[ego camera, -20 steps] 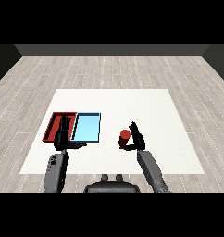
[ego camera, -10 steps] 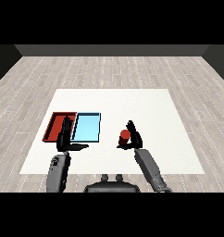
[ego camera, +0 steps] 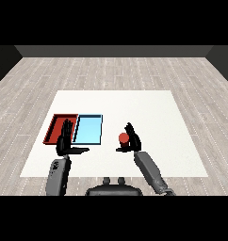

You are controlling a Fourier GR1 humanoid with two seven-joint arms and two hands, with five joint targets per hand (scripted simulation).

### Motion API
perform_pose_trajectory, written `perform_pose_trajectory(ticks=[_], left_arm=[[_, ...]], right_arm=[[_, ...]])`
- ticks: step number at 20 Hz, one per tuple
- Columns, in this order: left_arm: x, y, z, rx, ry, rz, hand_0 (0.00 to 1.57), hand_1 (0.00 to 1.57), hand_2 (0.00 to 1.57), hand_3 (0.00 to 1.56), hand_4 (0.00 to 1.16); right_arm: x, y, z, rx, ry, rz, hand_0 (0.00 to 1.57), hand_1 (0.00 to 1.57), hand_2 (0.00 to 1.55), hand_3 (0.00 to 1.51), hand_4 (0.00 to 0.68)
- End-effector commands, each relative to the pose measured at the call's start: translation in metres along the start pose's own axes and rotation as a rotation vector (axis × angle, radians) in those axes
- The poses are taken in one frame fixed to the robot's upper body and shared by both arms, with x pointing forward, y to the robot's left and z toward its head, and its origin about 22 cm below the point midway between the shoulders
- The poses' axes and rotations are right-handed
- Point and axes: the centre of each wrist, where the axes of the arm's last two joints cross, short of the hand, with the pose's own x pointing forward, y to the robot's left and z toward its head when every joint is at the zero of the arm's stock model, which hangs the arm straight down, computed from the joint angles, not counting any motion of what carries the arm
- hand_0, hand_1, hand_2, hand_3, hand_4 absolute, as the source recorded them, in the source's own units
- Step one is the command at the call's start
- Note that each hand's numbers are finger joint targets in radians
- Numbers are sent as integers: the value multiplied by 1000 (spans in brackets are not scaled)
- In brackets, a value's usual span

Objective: Pick the red can and put it in the red box

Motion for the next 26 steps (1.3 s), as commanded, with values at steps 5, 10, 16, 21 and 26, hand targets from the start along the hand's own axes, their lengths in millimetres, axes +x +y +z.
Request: perform_pose_trajectory(ticks=[5, 10, 16, 21, 26], left_arm=[[-12, -4, -2, -15, -2, -1, 0, 0, 0, 0, 0], [0, 15, 2, 4, -6, -16, 0, 0, 0, 0, 0], [-9, 5, 7, -6, -8, 1, 0, 0, 0, 0, 0], [-8, 1, 1, -1, -31, -20, 0, 0, 0, 0, 0], [10, -3, 2, 5, -16, -11, 0, 0, 0, 0, 0]], right_arm=[[2, 10, -3, -50, 76, 105, 0, 0, 0, 0, 0], [4, 15, -23, -167, 78, 167, 1566, 1566, 1525, 1475, 582], [-15, -4, -17, -185, 161, 235, 1571, 1571, 1489, 1437, 566], [-5, 6, -14, -175, 187, 246, 1571, 1571, 1488, 1433, 575], [13, -6, -23, -216, 171, 259, 1571, 1571, 1487, 1428, 582]])
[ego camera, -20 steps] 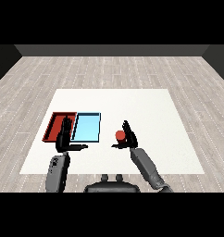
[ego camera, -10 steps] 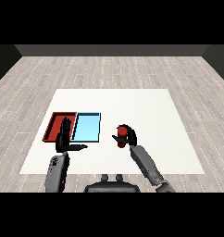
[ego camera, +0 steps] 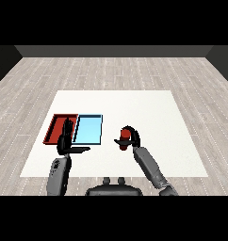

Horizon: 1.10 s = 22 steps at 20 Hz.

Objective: Pick the red can and put it in the red box

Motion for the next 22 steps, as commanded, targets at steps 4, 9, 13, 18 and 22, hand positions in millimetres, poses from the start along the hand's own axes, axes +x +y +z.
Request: perform_pose_trajectory(ticks=[4, 9, 13, 18, 22], left_arm=[[16, -11, 1, 6, -3, 17, 0, 0, 0, 0, 0], [11, 7, 20, -17, -10, -58, 0, 0, 0, 0, 0], [7, 7, -7, -24, -18, -9, 0, 0, 0, 0, 0], [2, -34, -4, -78, 2, 0, 0, 0, 0, 0, 0], [22, -36, -10, -144, 6, 80, 0, 0, 0, 0, 0]], right_arm=[[15, -22, -5, -22, 16, 4, 1571, 1571, 1485, 1418, 591], [32, -14, -7, -19, -95, 19, 1571, 1571, 1478, 1407, 598], [52, -24, 14, -17, -143, 38, 1571, 1571, 1475, 1401, 613], [102, -45, 4, -24, -230, 69, 1571, 1571, 1475, 1403, 610], [116, -41, 16, -55, -302, 59, 1518, 1518, 1453, 1400, 600]])
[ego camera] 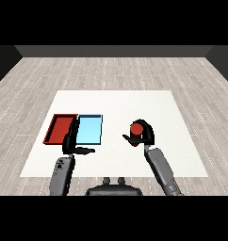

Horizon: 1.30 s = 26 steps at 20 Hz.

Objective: Pick the red can and put it in the red box

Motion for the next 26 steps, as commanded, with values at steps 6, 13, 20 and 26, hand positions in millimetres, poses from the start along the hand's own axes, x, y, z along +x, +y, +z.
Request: perform_pose_trajectory(ticks=[6, 13, 20, 26], left_arm=[[12, -31, -11, -109, 33, 88, 0, 0, 0, 0, 0], [41, -62, -21, -197, 57, 95, 0, 0, 0, 0, 0], [12, -97, -28, -245, 109, 144, 0, 0, 0, 0, 0], [12, -98, -29, -265, 148, 140, 0, 0, 0, 0, 0]], right_arm=[[34, 53, -39, -6, -92, -26, 1526, 1526, 1459, 1405, 601], [48, 40, -37, -10, -184, -53, 1571, 1571, 1459, 1399, 637], [44, 66, -28, 14, -240, -65, 1571, 1571, 1480, 1424, 655], [60, 47, -13, 22, -262, -58, 1571, 1571, 1480, 1421, 647]])
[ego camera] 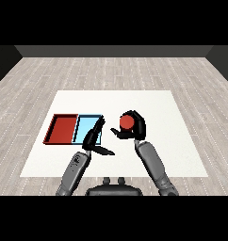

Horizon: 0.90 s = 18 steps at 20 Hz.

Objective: Pick the red can and put it in the red box

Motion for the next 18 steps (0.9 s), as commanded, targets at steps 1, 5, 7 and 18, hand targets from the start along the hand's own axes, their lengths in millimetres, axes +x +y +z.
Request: perform_pose_trajectory(ticks=[1, 5, 7, 18], left_arm=[[-1, -23, -12, -29, 34, -19, 0, 0, 0, 0, 0], [-22, -36, 6, -44, 87, 36, 0, 0, 0, 0, 0], [-35, -41, -4, -32, 89, 42, 0, 0, 0, 0, 0], [-28, -46, -3, -80, 135, 94, 0, 0, 0, 0, 0]], right_arm=[[12, 5, -7, 2, -5, -2, 1571, 1571, 1483, 1425, 650], [24, 2, 1, 16, -17, -4, 1571, 1571, 1478, 1413, 650], [7, 13, 5, 14, -2, 0, 1571, 1571, 1478, 1414, 648], [8, 20, -10, 62, -27, -41, 1571, 1571, 1474, 1409, 633]])
